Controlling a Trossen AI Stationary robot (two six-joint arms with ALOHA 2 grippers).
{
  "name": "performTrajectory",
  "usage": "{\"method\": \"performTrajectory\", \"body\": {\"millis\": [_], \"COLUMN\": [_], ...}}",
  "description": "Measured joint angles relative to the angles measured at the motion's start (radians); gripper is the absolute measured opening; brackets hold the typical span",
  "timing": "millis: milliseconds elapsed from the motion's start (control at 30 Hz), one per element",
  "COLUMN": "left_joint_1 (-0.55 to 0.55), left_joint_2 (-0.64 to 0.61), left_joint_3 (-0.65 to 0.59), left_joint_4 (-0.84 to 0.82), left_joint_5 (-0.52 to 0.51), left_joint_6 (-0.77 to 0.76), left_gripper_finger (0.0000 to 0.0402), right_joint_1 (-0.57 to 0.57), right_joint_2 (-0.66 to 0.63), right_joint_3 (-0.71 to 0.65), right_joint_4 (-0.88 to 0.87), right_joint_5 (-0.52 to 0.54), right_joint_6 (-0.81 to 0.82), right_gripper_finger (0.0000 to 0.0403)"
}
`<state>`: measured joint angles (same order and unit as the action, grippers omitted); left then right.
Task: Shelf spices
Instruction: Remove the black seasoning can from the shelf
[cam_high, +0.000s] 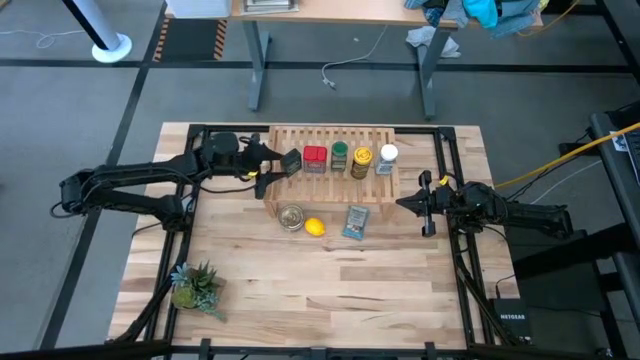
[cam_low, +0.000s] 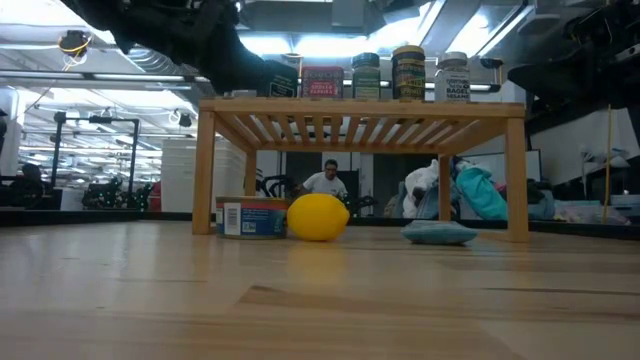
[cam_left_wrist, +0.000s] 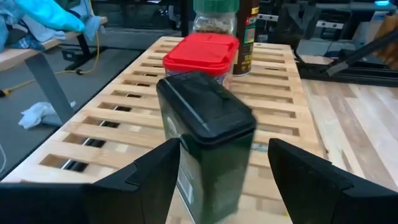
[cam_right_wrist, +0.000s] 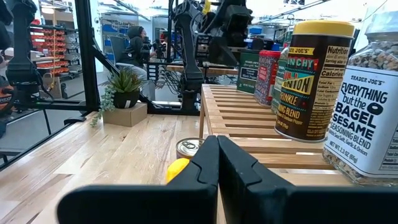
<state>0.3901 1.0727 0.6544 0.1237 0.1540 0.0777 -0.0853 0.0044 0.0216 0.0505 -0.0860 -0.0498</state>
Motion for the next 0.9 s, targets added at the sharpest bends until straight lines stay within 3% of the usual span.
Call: {"method": "performTrajectory", "body": {"millis": [267, 500, 633, 800, 900], "left_joint_1": [0.0, 0.0, 0.0, -0.001, -0.006], "left_joint_2": [0.129, 0.164, 0.155, 0.147, 0.142], "left_joint_3": [0.0, 0.0, 0.0, 0.0, 0.0], "left_joint_4": [0.072, 0.076, 0.086, 0.09, 0.087], "left_joint_5": [-0.018, -0.178, -0.196, -0.194, -0.195], "left_joint_6": [0.0, 0.007, 0.04, 0.063, 0.084], "left_gripper_finger": [0.0237, 0.0234, 0.0194, 0.0104, 0.0103], "right_joint_1": [0.0, 0.0, 0.0, 0.0, 0.0], "right_joint_2": [0.0, 0.0, 0.0, 0.0, 0.0], "right_joint_3": [0.0, 0.0, 0.0, 0.0, 0.0], "right_joint_4": [0.0, -0.001, -0.004, -0.025, -0.041], "right_joint_5": [0.0, 0.0, 0.0, 0.0, 0.0], "right_joint_6": [0.0, 0.0, 0.0, 0.0, 0.0], "right_gripper_finger": [0.0003, 0.0003, 0.0003, 0.0003, 0.0003]}}
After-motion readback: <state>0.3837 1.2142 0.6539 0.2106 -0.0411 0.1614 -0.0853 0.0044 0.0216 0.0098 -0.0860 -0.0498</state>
